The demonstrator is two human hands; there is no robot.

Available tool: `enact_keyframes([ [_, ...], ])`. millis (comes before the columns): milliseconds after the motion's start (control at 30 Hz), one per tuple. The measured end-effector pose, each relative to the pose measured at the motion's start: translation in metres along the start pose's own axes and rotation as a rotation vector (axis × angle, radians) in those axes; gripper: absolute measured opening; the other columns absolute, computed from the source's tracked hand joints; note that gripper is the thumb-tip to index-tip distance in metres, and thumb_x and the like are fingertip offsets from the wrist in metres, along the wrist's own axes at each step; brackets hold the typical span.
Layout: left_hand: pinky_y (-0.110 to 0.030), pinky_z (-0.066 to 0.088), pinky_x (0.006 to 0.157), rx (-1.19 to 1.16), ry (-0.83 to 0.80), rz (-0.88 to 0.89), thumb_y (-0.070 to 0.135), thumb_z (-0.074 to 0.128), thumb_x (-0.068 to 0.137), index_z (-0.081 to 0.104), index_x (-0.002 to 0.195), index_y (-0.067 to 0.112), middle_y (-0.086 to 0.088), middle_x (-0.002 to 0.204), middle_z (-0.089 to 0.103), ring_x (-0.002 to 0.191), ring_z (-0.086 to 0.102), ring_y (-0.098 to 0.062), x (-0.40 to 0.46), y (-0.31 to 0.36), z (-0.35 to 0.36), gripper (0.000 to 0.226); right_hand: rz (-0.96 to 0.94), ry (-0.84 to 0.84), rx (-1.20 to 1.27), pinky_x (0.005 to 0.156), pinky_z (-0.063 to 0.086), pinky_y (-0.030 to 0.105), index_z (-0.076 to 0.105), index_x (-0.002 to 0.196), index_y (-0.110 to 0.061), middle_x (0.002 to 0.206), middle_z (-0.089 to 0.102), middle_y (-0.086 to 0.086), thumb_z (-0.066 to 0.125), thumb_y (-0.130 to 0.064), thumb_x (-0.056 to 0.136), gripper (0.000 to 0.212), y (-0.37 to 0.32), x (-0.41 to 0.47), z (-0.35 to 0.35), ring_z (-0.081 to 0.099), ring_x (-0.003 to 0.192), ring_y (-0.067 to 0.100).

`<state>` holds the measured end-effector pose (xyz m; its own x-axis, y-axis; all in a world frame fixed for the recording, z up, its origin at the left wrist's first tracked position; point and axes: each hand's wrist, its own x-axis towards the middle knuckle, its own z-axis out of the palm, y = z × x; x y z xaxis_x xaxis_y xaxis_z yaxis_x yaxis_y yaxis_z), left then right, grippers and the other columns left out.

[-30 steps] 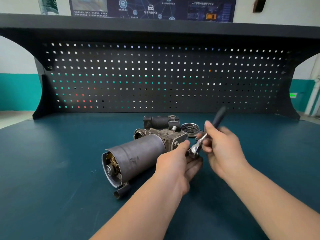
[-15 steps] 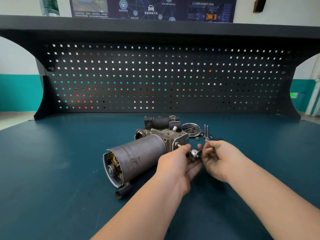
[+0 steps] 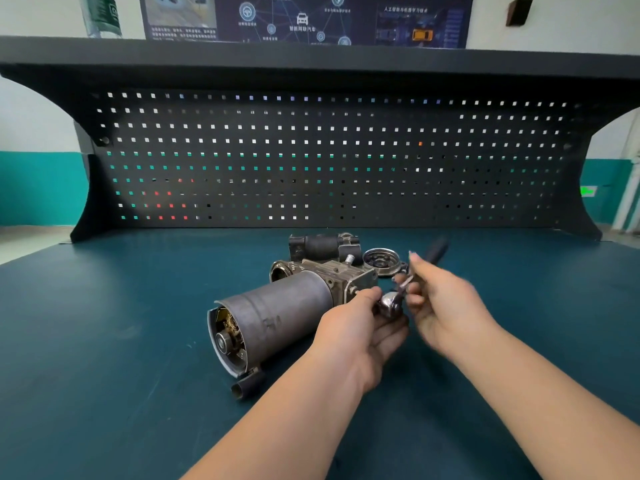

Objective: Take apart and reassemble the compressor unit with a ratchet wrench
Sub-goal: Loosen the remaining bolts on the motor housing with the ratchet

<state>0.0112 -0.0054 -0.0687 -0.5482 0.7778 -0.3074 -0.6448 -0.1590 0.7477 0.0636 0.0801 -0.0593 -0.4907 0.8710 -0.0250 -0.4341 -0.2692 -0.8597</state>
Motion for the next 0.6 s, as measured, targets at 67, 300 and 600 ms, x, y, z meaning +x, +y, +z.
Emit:
enact_keyframes([
  [67,-0.028,0.055,0.048,-0.011,0.004,-0.01,0.013,0.055,0.093,0.061,0.097,-0.001,-0.017,0.079,0.066,0.065,0.065,-0.024,0.0,0.0,0.001,0.015,0.194,0.074,0.184,0.029,0.032,0.009,0.05,0.078,-0.002,0.069,0.051,0.013,0.05,-0.006,0.096,0.019,0.005,0.003,-0.003,0.045,0.027,0.002],
  [300,-0.027,0.057,0.048,0.033,0.029,-0.02,0.022,0.065,0.088,0.063,0.103,-0.002,-0.019,0.089,0.069,0.07,0.066,-0.025,0.003,-0.002,-0.003,0.029,-0.161,-0.014,-0.133,0.032,0.034,0.016,0.053,0.076,-0.007,0.059,0.056,0.01,0.054,-0.014,0.095,0.021,0.0,-0.004,0.003,0.045,0.031,0.006],
  [600,-0.031,0.057,0.057,0.027,0.01,0.006,0.016,0.055,0.093,0.063,0.101,-0.001,-0.019,0.088,0.069,0.071,0.067,-0.025,0.002,-0.001,-0.002,0.02,-0.235,-0.023,-0.234,0.03,0.032,0.017,0.055,0.074,-0.007,0.055,0.057,0.007,0.057,-0.017,0.094,0.023,0.001,-0.002,0.001,0.041,0.03,0.006],
])
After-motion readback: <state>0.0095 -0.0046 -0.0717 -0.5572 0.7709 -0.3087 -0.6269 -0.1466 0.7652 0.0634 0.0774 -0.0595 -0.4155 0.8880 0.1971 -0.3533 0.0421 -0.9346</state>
